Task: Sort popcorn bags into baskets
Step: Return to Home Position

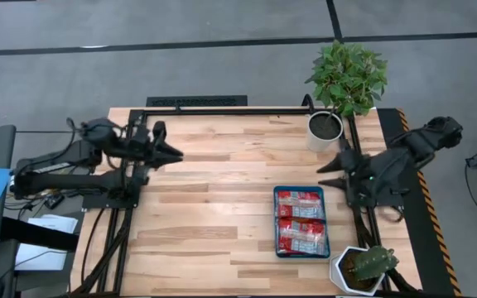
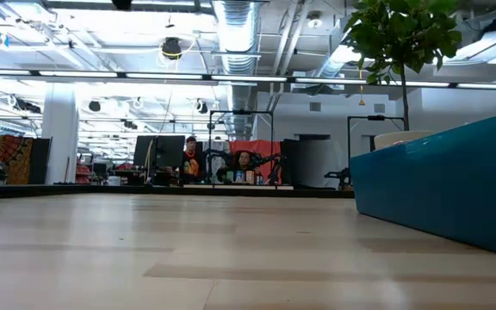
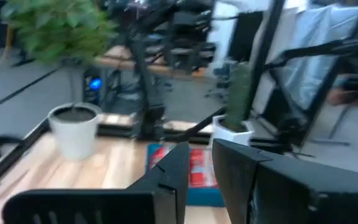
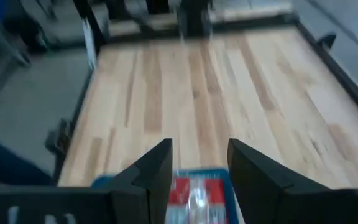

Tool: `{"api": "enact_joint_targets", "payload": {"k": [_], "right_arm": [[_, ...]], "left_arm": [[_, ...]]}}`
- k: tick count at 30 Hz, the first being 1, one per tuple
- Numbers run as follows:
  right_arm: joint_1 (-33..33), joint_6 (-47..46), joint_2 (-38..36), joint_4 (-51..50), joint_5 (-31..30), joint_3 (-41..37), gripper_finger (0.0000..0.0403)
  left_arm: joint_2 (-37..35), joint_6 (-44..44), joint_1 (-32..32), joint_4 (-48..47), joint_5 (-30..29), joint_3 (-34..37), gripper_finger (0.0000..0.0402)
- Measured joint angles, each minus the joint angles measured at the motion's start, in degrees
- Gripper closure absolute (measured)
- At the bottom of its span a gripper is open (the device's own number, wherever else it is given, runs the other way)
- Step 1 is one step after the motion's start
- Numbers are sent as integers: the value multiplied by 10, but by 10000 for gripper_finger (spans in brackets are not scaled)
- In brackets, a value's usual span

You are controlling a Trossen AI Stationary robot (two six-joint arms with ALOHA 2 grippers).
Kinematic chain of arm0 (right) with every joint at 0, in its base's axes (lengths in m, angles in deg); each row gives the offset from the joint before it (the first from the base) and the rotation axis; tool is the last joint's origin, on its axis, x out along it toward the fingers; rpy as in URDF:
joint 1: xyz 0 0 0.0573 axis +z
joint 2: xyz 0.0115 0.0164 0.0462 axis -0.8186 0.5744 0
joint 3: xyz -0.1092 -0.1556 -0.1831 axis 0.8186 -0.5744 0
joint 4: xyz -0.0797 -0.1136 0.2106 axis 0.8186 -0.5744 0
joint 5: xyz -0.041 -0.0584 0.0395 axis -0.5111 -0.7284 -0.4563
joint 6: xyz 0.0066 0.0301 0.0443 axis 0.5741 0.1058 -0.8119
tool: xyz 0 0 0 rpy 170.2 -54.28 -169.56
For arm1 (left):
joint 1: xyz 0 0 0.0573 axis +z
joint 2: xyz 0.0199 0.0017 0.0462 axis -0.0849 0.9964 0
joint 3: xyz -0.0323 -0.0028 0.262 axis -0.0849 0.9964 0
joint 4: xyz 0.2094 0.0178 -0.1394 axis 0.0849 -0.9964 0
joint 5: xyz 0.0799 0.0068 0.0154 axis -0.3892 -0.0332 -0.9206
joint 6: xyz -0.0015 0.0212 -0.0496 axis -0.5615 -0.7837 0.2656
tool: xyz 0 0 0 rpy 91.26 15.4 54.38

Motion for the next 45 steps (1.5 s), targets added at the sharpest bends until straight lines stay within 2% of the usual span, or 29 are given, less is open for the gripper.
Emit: {"api": "enact_joint_targets", "payload": {"k": [3,10,16,19,22,25,30,35,37,42,45], "right_arm": [[-1,9,-81,75,-4,-81,228],[-10,34,-314,286,-20,-295,220],[-9,14,-467,345,-14,-443,214],[-9,25,-471,390,8,-498,214],[-9,36,-468,472,83,-530,217],[-10,37,-469,518,119,-581,219],[-25,36,-471,687,134,-659,216],[-82,14,-455,701,74,-667,210],[-116,17,-447,735,77,-667,209],[-211,17,-440,737,150,-667,213],[-264,15,-442,688,204,-667,217]], "left_arm": [[-34,10,0,0,13,28,338],[-122,63,1,53,-44,157,337],[-204,119,0,130,-49,290,337],[-244,145,0,145,-47,339,337],[-276,166,0,183,-24,386,337],[-307,187,1,226,-1,428,337],[-347,197,1,196,18,434,337],[-361,181,1,198,16,434,337],[-358,183,1,203,9,434,337],[-358,179,1,197,8,434,337],[-359,167,4,172,-1,434,337]]}}
